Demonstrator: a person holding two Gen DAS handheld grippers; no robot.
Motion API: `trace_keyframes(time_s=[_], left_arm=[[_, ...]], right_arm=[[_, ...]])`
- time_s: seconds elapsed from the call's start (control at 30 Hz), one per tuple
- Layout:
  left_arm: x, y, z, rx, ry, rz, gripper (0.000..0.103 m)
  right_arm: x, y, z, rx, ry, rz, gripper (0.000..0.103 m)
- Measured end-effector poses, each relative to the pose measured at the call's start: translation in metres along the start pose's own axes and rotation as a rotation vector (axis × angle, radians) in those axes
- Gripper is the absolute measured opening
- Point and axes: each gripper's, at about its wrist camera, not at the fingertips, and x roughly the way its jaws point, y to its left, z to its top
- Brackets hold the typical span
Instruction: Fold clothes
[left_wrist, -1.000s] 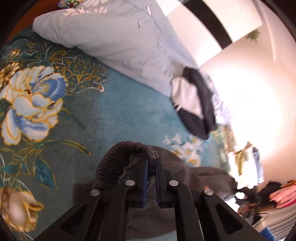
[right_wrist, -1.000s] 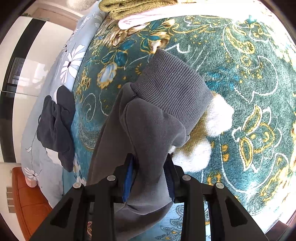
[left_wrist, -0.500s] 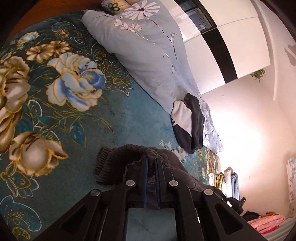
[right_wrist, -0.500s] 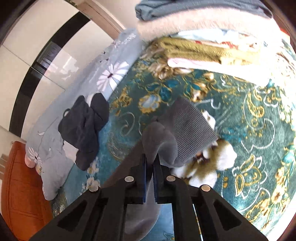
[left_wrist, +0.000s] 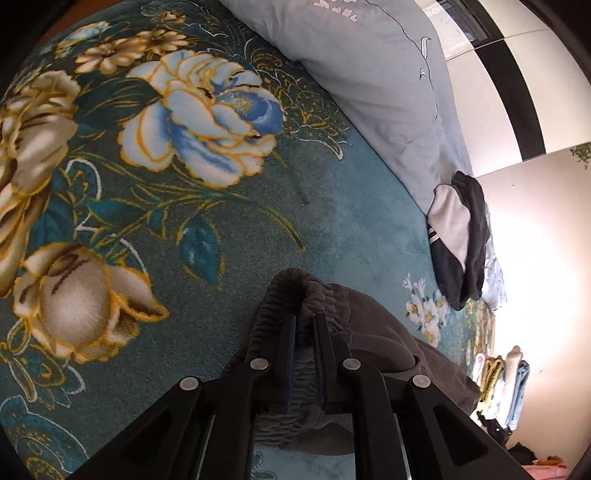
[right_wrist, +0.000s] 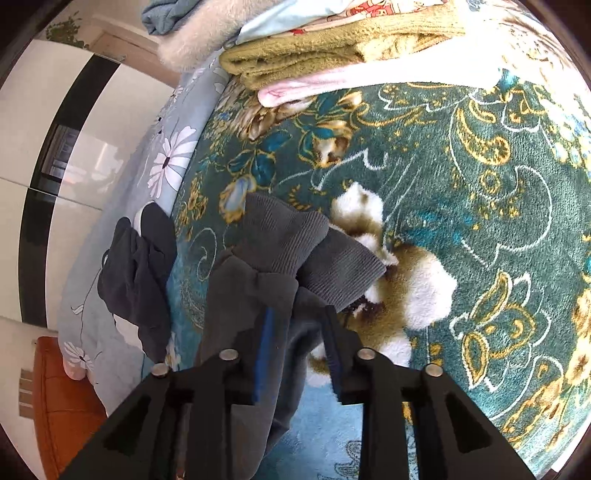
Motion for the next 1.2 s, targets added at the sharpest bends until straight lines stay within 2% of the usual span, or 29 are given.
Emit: trace_keyframes(time_s=[0.07, 0.13, 0.2, 0.3, 0.4, 0.5, 0.57, 0.63, 0.7, 0.87, 0.93, 1.0, 1.03, 1.1, 1.2], left_arm=[[-0.004, 0.004, -0.004, -0.025, -0.002, 0.008, 0.020], [-0.014, 0.007, -0.009, -0.050, -0.005, 0.016, 0.033], [-0.026, 0.009, -0.013, -0.062, -0.010, 0.040, 0.033], [-0.047, -0.006, -0.016, -0.008, -0.050, 0.080, 0.033], [-0.052, -0.049, -0.015, 0.171, -0.086, 0.099, 0.033], [-0.026, -0.092, -0.021, 0.333, -0.033, 0.085, 0.034], [0.000, -0.107, -0.027, 0.380, 0.007, 0.104, 0.034], [0.021, -0.109, -0.030, 0.386, 0.034, 0.138, 0.034], [0.035, -0.104, -0.032, 0.387, 0.053, 0.200, 0.034], [0.045, -0.083, -0.036, 0.362, 0.071, 0.212, 0.033], [0.049, -0.081, -0.039, 0.365, 0.079, 0.223, 0.033], [0.051, -0.083, -0.041, 0.378, 0.085, 0.236, 0.033], [0.052, -0.084, -0.042, 0.388, 0.087, 0.244, 0.033], [0.053, -0.086, -0.043, 0.400, 0.089, 0.258, 0.033], [0.056, -0.087, -0.044, 0.397, 0.089, 0.274, 0.033]], right_arm=[[-0.003, -0.002, 0.004, 0.014, -0.014, 0.020, 0.034], [0.002, -0.002, 0.010, 0.039, -0.007, 0.029, 0.035], [0.011, -0.004, 0.015, 0.062, 0.012, 0.032, 0.035], [0.022, -0.007, 0.017, 0.094, 0.029, 0.036, 0.035], [0.027, -0.003, 0.019, 0.095, 0.022, 0.030, 0.035], [0.033, 0.003, 0.022, 0.092, 0.019, 0.016, 0.035], [0.037, 0.005, 0.023, 0.099, 0.032, 0.001, 0.034], [0.041, 0.008, 0.023, 0.098, 0.047, -0.015, 0.021], [0.037, 0.016, 0.023, 0.065, 0.046, -0.023, 0.015], [-0.015, 0.037, 0.019, -0.051, -0.092, 0.186, 0.013], [-0.011, 0.025, 0.015, -0.052, -0.094, 0.127, 0.013], [0.010, -0.001, 0.012, 0.011, -0.033, 0.032, 0.013], [0.018, -0.015, 0.011, 0.052, -0.009, 0.017, 0.013], [0.023, -0.033, 0.009, 0.101, 0.000, 0.033, 0.014], [0.023, -0.037, 0.008, 0.109, 0.005, 0.052, 0.017]])
